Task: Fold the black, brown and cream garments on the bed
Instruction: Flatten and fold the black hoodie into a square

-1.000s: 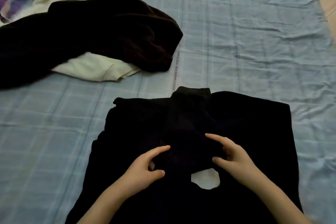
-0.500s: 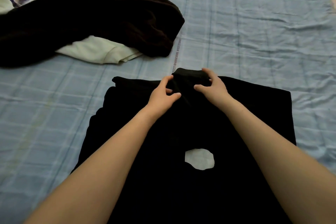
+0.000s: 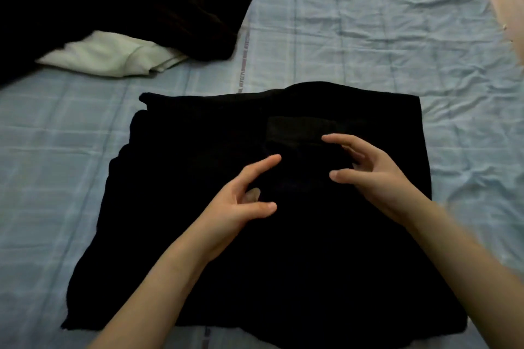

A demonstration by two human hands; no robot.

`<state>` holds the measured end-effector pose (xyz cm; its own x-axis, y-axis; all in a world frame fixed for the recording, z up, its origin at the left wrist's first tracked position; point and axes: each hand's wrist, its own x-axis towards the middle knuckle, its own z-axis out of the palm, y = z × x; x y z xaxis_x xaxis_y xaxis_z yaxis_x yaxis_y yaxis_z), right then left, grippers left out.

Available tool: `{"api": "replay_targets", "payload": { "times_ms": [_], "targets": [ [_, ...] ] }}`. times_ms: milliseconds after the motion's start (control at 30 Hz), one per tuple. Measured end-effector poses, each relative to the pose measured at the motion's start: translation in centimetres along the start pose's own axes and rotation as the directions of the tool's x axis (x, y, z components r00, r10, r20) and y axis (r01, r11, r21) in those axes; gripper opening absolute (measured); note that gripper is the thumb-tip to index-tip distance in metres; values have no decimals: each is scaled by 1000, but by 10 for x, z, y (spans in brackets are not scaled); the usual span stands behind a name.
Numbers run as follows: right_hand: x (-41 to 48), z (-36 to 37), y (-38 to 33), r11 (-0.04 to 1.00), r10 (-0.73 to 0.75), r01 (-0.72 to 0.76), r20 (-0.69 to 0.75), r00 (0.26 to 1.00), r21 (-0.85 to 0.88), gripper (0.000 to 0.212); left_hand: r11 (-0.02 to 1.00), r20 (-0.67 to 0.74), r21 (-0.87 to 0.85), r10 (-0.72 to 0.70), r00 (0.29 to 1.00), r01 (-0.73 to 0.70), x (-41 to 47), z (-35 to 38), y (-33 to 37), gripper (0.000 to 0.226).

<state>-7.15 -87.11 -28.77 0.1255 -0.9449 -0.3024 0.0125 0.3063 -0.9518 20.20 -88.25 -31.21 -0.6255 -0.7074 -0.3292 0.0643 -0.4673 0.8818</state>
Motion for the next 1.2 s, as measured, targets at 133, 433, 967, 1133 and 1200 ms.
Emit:
{"api": "replay_targets", "payload": {
  "times_ms": [133,433,967,1133,1200],
  "targets": [
    [-51,-7,52,930,221,-222,-37,975,-293,41,912,-69,363,-175,982,188,-20,26,-47,65],
    [-86,18,75,985,90,-116,-192,977,-124,70,653,-144,756,92,985,50,10,42,-45,55],
    [-169,-47,70,742,151,-123,-15,988,-659,69,698,293,676,39,955,-236,-52,160,-103,36],
    [-162,-16,69,671,-186,-97,-293,938,-735,51,556,16,807,319,948,-201,-42,141,-90,35],
    [-148,27,83,632,-226,-83,-285,931,-771,56,171,-53,985,424,904,-22,-26,115,-85,46]
  ]
}}
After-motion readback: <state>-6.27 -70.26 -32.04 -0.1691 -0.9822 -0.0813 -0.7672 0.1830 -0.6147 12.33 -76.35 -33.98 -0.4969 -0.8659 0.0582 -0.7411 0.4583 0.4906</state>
